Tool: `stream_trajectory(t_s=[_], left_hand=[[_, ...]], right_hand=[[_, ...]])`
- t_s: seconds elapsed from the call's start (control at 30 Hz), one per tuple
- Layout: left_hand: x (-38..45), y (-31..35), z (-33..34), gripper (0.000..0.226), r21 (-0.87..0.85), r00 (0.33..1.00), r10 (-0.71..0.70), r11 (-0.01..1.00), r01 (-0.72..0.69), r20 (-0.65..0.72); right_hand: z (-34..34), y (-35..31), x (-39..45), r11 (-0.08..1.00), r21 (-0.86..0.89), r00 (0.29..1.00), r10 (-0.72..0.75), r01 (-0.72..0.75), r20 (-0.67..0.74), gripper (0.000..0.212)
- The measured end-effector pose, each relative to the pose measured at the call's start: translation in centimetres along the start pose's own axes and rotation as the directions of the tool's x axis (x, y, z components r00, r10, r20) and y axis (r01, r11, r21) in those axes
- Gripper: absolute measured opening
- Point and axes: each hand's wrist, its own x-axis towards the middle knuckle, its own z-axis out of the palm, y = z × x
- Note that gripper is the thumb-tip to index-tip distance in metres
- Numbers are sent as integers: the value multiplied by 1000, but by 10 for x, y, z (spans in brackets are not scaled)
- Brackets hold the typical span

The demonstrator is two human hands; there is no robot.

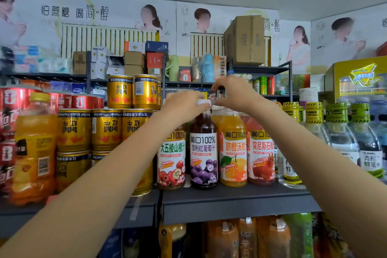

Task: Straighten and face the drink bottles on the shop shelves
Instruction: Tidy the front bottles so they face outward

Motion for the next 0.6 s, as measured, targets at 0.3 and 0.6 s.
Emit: stream_trajectory(t_s=[0.3,0.6], left_hand=[[-9,-32,-14,36,102,985,-112,990,99,129],[-13,-30,-2,29,-7,985,-138,990,138,-106]], right_hand=[[28,-33,-4,986,163,973,-69,33,221,71],[26,-30,0,983,165,957,-125,83,263,53]])
